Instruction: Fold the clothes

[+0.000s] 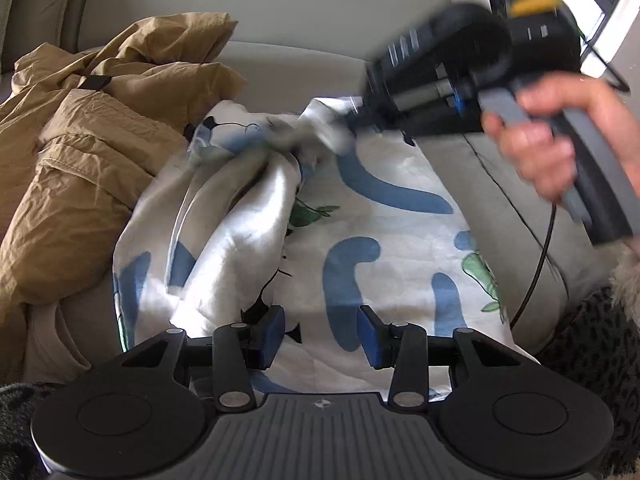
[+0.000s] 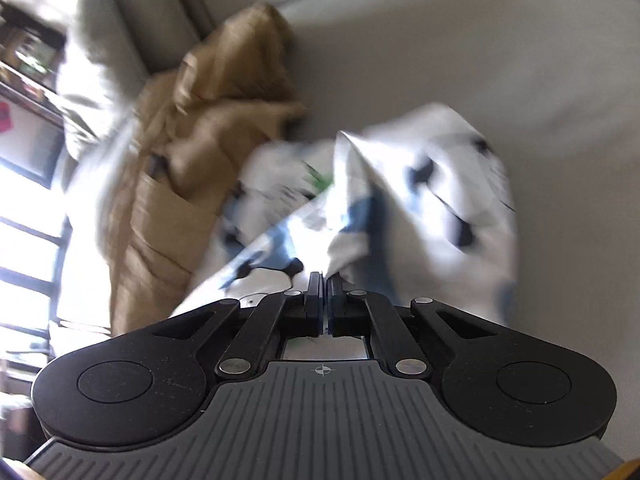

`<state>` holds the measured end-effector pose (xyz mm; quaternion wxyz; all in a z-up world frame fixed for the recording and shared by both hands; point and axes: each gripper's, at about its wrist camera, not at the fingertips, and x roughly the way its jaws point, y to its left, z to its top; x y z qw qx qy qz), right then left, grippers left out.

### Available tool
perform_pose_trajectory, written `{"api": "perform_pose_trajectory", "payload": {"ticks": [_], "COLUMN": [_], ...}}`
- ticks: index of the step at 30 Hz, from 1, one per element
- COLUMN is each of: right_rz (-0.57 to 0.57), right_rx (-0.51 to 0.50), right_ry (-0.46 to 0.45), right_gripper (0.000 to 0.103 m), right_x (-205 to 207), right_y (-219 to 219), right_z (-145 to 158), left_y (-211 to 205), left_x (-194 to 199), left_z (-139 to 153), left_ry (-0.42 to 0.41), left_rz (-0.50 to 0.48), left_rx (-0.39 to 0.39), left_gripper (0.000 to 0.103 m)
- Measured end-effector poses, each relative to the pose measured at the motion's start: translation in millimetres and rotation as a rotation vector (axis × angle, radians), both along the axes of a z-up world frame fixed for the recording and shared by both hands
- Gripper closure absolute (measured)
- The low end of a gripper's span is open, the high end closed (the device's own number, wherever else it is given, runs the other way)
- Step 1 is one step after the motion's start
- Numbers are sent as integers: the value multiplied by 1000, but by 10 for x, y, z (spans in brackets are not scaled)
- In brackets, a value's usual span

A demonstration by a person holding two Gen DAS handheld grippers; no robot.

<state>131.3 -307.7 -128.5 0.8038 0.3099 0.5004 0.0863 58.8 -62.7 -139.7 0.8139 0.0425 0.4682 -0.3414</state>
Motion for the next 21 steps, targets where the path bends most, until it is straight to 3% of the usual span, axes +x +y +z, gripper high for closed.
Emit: {"api": "perform_pose_trajectory", "payload": {"ticks": [3,7,8,9,10,11,15,21], "right_rz": [-42,-123,-147,-173,-201,-226,-199,-235], "right_rx": [150,151,133,109,76,45,28,123], "right_ry": [-119,-128,-112,-97,-83,-79,-164,-183], "right_gripper": [102,97,89,68,29,17,16,14], "right_x": [189,465,525,567,583,581,295,-719], "right_y": [11,123,152,174,184,194,128,-220], "right_z": [46,-83,-140,-175,-181,-160,180,579], "left_y": [49,120,133,142,150,157,208,335], "left_x": [73,189,209,216,212,209,145,16], "left_z": [6,5,9,13,21,29,92,183], "left_ry": [-12,-10,-9,-10,-12,-15,-39,-83], "left_rz": [37,92,103,109,112,115,111,94], "left_rx": [8,9,8,8,8,8,4,-11], "left_gripper": [63,65,65,65,65,65,65,65]}}
